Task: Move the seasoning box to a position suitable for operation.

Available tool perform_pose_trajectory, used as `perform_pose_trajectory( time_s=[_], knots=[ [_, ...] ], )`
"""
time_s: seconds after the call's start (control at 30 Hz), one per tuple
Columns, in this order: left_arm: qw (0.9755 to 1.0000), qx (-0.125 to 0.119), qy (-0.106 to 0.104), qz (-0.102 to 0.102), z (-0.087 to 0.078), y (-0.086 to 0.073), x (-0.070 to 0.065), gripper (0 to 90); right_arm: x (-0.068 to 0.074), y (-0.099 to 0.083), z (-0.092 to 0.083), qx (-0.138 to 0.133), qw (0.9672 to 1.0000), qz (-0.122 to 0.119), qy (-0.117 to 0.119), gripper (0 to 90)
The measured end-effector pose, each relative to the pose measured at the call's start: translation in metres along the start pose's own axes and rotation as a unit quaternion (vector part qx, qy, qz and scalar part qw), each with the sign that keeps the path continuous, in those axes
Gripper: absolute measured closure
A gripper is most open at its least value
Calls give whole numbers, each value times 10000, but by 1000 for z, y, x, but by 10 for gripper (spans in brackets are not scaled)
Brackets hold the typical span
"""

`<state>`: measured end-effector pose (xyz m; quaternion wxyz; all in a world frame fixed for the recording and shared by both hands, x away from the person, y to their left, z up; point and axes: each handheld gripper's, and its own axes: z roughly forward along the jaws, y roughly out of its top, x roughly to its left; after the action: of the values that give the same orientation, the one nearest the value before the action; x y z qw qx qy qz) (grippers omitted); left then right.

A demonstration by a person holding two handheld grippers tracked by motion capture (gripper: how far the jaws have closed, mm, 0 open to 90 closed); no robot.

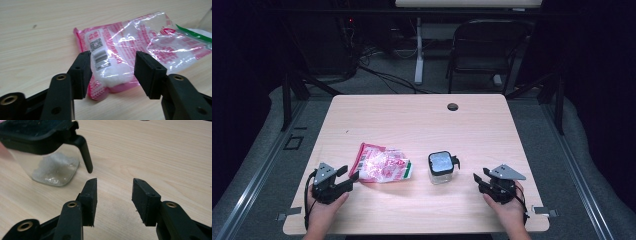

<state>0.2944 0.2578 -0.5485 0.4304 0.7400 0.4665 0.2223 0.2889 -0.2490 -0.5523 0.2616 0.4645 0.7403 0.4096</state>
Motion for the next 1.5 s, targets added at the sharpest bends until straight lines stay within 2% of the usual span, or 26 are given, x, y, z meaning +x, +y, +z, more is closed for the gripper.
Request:
perform_pose_trajectory(
  time_s=[0.1,0.2,0.27,0.33,0.43,0.57,0.6,0.7,0.73,0.77,0.83,1.0,1.03,1.1,1.23,1.33,1.4,1.43,1.5],
  knots=[
    [10000,35,-6,92,1,0,-3,482,-1,0,-1,-31,10000,28,-36,574],
    [9998,93,-98,173,-1,1,-7,497,2,3,-2,-103,9999,-79,-85,602],
    [9997,47,-144,216,-3,1,-10,497,4,4,-2,-137,9998,-122,-77,604],
    [9996,3,-146,251,-6,1,-12,497,9,7,0,-168,9995,-260,-17,631],
    [9995,14,-176,279,-9,1,-14,497,11,8,2,-193,9994,-274,8,647],
    [9992,0,-317,257,-11,-1,-17,538,14,11,7,-163,9993,-314,84,659],
    [9989,28,-321,327,-13,-1,-19,543,17,12,11,-163,9993,-309,157,671],
    [9990,-7,-287,347,-15,-2,-22,544,22,14,18,-127,9989,-390,206,688],
    [9990,-7,-287,347,-15,-2,-22,544,22,14,18,-127,9989,-390,206,688],
    [9990,-28,-285,349,-15,-3,-22,544,25,16,25,-97,9984,-512,218,696],
    [9991,-23,-256,331,-18,-4,-22,544,27,18,32,-54,9982,-558,210,702],
    [9992,-53,-251,314,-22,-5,-21,557,32,23,41,27,9982,-568,211,700],
    [9993,4,-247,277,-24,-6,-20,560,34,26,47,124,9979,-626,124,696],
    [9994,-35,-258,243,-25,-7,-20,564,34,28,53,127,9985,-521,130,693],
    [9994,-49,-231,253,-27,-8,-20,566,34,31,62,221,9984,-515,97,693],
    [9994,-33,-244,244,-26,-9,-19,566,34,30,67,191,9989,-421,73,703],
    [9994,-16,-257,235,-26,-9,-19,572,36,30,68,136,9988,-462,28,725],
    [9993,7,-288,230,-25,-9,-19,576,38,29,68,112,9982,-590,-39,746],
    [9993,6,-303,235,-23,-9,-19,579,39,29,68,107,9981,-612,-34,767]
  ],
)
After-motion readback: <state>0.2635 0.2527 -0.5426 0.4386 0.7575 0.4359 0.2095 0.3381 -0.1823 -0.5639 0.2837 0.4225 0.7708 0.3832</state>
